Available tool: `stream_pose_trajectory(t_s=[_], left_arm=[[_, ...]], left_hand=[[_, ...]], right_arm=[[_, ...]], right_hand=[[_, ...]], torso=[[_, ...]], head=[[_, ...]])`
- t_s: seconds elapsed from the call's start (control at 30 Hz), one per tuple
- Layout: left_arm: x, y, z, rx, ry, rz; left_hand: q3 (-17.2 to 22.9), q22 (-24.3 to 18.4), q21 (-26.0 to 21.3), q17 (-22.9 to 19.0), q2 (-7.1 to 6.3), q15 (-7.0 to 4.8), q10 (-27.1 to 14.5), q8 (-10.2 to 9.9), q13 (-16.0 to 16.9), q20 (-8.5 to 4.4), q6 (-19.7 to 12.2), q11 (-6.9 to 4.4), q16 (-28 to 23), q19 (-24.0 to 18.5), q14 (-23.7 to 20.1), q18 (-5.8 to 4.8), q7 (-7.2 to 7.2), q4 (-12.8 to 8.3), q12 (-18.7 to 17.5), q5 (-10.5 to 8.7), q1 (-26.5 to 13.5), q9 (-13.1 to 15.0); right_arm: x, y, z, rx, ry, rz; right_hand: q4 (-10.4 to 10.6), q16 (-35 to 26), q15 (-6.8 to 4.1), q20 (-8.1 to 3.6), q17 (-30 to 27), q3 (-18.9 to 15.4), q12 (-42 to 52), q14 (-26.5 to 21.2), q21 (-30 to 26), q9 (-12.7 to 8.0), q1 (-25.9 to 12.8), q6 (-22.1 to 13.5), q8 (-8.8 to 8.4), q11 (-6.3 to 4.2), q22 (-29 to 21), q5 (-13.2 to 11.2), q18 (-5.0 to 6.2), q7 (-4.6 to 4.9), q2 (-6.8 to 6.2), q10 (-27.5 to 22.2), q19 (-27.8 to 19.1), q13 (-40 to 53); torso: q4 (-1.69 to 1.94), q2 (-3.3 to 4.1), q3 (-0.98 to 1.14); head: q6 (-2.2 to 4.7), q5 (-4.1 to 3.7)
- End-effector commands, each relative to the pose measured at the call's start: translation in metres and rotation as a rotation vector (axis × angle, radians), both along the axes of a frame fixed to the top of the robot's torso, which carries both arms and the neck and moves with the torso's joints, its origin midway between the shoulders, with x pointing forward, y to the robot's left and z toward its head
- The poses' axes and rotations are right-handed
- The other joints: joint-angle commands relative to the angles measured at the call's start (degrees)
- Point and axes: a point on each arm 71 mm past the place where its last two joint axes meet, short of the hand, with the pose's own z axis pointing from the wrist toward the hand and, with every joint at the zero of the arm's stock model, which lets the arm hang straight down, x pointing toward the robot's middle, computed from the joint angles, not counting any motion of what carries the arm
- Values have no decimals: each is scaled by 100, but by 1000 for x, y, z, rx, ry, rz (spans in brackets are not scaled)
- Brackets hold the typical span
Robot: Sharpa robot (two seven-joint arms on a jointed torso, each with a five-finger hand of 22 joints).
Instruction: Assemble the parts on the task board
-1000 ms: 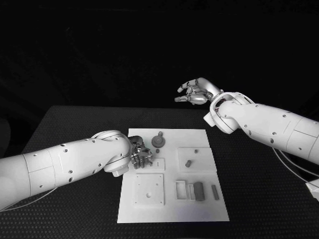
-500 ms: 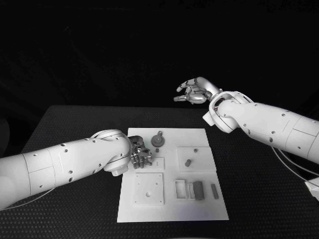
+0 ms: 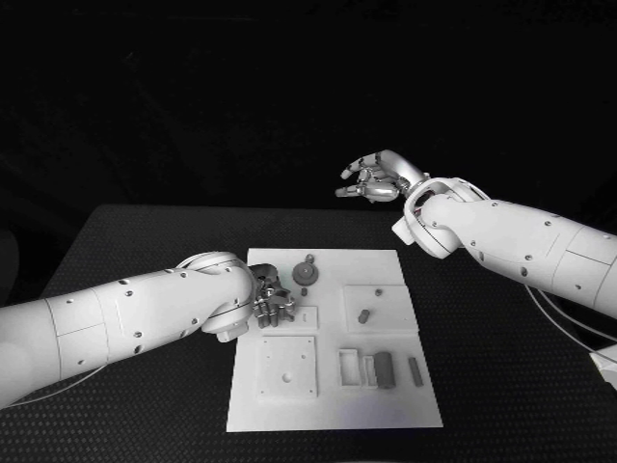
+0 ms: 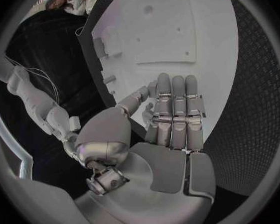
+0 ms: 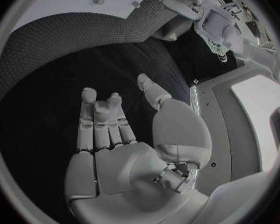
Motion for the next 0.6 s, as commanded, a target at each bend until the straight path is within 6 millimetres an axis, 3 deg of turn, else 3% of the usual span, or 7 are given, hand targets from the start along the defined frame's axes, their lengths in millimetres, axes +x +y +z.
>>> stream_pose_trajectory(t_s=[0.03,0.6], left_arm=[[-9,-9,-9,-11,40,-39],[-10,-12,-10,-18,49,-44]], left_hand=[[26,5,-10,-7,27,-2,-53,10,11,9,328,-6,30,-46,-30,-76,-302,13,31,-12,1,11],[36,24,-13,-16,39,-1,-68,0,24,10,323,-5,42,-56,-41,-75,-300,9,39,-42,5,27]], right_arm=[[0,2,0,0,2,14],[0,2,0,-1,4,15]], right_hand=[[-7,7,-4,2,-7,-33,28,-22,-39,-8,11,12,7,9,78,-19,44,43,61,-33,-41,-7],[-15,9,-3,3,-10,-38,32,-25,-41,-10,10,11,7,10,79,-18,44,43,68,-35,-43,-12]], torso=[[-1,3,3],[0,0,-3]], head=[[-3,-3],[-24,-11]])
